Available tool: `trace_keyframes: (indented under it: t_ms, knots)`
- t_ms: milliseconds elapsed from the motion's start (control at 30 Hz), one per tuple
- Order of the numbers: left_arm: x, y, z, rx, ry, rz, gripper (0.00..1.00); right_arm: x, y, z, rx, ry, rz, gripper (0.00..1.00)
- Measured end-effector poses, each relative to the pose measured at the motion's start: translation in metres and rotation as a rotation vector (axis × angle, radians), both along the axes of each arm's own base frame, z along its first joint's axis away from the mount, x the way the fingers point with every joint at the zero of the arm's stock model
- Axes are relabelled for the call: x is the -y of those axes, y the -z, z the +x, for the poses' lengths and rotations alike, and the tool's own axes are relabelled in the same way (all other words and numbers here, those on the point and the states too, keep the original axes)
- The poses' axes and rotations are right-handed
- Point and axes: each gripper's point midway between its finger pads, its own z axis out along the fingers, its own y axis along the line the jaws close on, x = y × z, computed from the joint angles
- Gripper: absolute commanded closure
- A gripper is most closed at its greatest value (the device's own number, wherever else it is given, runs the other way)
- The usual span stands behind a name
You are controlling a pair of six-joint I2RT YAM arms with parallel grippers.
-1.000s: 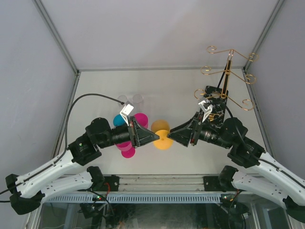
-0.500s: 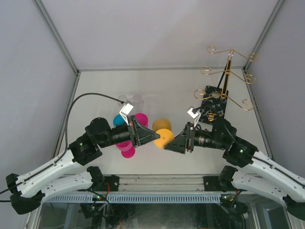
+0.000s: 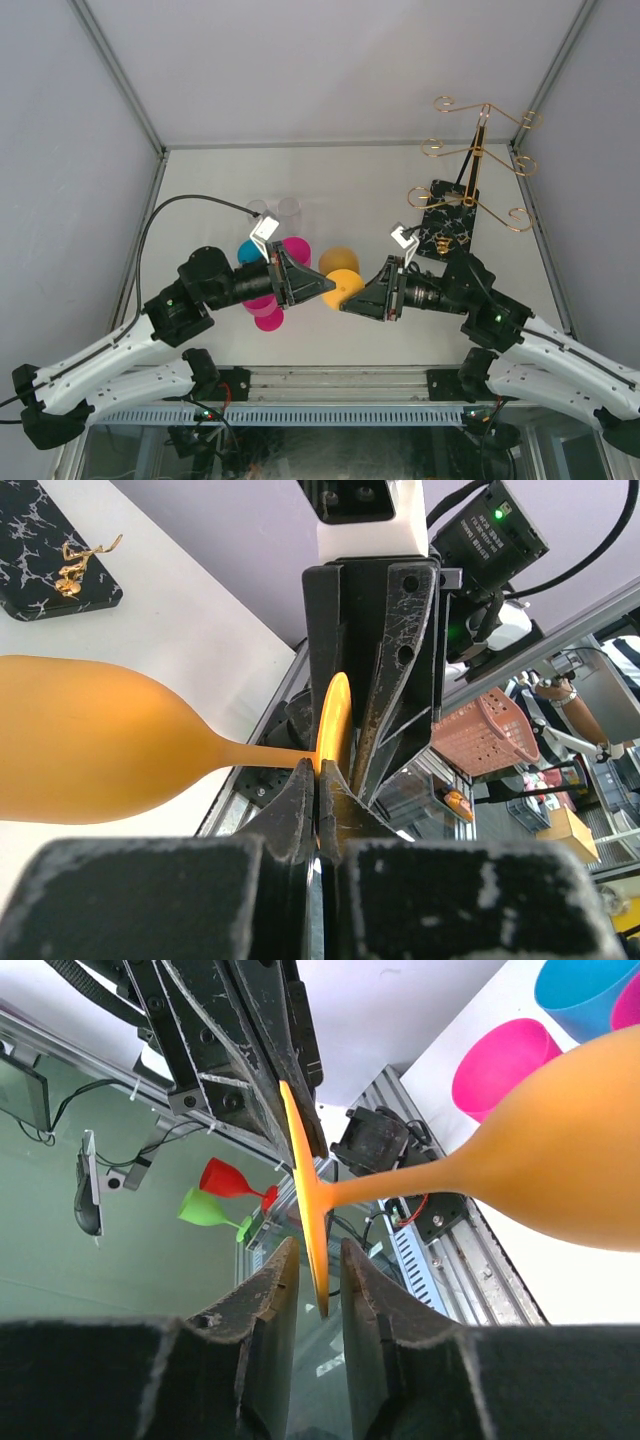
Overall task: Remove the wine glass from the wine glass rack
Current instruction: Place the wine glass at the center of the board.
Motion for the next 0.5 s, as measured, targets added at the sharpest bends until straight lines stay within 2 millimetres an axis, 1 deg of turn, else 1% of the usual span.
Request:
trace_keyframes:
  t_ms: [133, 200, 300, 400, 500]
  knots:
    - [-0.0001, 0.0000, 0.0002, 0.000, -0.001, 0.000, 1.00, 0.0053, 0.0032, -0.0006, 0.011, 0.018, 0.023, 0.94]
    - [0.0000, 0.0001, 0.0003, 0.000, -0.002, 0.000, 1.00, 0.0053, 0.0032, -0.0013, 0.016, 0.015, 0.031, 0.97]
    - [-0.0002, -0.0004, 0.0003, 0.002, -0.002, -0.001, 1.00, 0.0044, 0.0018, -0.0020, 0.020, 0.007, 0.038, 0.94]
    - [-0.0002, -0.0004, 0.0003, 0.002, -0.002, -0.001, 1.00, 0.0035, 0.0016, -0.0017, 0.019, 0.005, 0.040, 0.86]
    - [0.0003, 0.0006, 0.0005, 0.000, -0.001, 0.002, 1.00, 0.0015, -0.0004, -0.0002, 0.025, 0.006, 0.049, 0.85]
